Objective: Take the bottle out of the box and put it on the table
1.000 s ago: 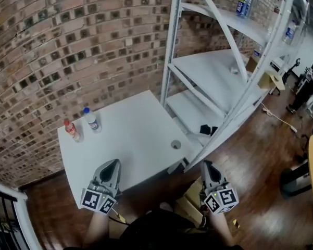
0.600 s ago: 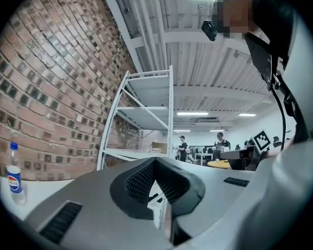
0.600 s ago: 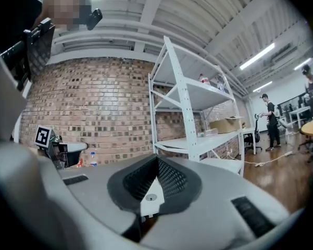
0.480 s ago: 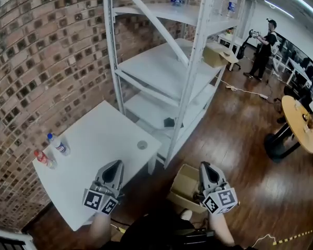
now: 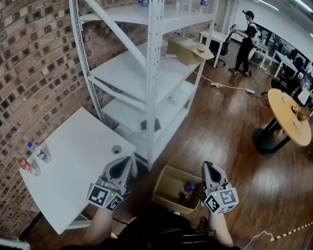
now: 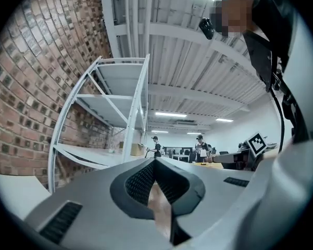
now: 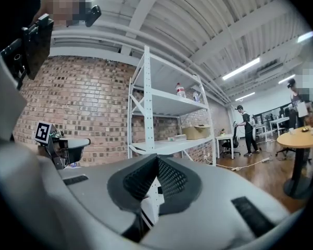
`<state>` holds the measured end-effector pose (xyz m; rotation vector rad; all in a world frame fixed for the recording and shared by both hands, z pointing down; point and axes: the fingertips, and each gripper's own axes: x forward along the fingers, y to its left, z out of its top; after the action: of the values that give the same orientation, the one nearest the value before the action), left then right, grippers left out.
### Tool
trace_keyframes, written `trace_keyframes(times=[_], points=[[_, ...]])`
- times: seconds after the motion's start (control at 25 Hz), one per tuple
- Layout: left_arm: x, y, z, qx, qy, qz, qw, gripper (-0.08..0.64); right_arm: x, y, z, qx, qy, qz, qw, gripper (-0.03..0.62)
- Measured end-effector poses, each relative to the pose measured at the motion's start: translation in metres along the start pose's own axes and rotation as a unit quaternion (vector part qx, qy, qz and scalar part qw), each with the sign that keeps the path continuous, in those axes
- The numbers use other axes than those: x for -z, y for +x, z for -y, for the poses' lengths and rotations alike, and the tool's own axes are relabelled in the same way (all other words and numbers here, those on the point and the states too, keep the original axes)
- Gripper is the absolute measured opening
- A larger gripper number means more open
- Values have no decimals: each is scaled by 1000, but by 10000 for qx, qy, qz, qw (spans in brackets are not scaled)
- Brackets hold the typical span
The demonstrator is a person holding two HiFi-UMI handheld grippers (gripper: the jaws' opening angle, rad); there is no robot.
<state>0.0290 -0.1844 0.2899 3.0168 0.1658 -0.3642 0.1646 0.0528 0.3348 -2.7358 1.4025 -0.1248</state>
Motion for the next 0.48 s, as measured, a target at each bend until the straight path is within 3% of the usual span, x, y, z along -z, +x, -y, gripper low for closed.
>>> trace_keyframes(times=[0.48], points=[[40, 128, 107, 1030, -255, -162, 9942, 2, -3, -76, 135, 1005, 185, 191, 9946, 2]])
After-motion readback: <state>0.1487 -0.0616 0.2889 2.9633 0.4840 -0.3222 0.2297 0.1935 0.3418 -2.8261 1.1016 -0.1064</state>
